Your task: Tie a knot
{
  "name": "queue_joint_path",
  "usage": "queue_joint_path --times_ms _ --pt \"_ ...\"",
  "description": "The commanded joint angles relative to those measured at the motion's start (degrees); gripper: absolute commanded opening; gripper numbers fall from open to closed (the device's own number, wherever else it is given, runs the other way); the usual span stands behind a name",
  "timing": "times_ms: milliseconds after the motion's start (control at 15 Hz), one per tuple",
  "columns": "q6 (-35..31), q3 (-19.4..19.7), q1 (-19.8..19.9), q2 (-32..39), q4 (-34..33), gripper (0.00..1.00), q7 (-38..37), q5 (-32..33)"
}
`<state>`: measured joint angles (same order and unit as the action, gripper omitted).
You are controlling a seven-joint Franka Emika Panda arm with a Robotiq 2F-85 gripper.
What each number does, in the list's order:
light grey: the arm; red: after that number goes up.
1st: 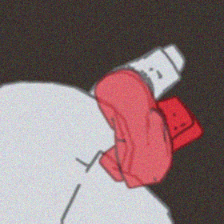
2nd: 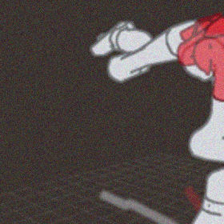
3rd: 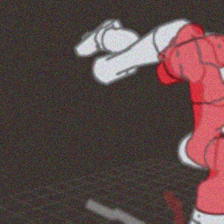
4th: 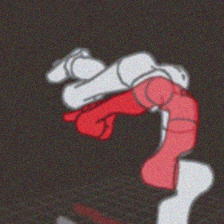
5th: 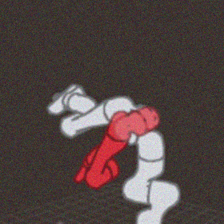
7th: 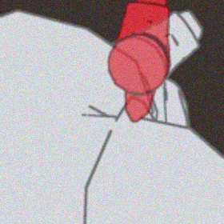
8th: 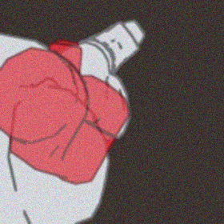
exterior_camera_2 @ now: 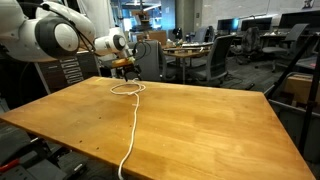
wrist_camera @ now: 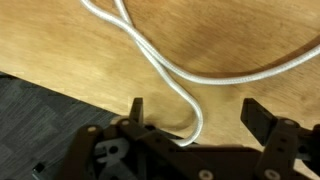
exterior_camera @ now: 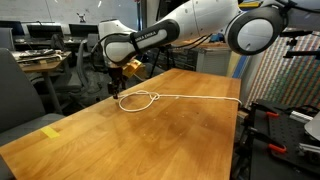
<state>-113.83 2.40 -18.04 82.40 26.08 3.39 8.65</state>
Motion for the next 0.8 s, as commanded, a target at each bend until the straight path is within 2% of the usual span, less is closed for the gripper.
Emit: queue_joint_path --times_ms 0,400,733 --pt "1.4 0.5 -0.5 0.3 -1.0 1.00 0.3 0.6" --pt "3.8 0.0 -0.3 -0.1 -1.0 1.00 2.2 0.4" --pt "3.2 -0.1 -0.1 0.6 -1.1 1.00 1.4 0.1"
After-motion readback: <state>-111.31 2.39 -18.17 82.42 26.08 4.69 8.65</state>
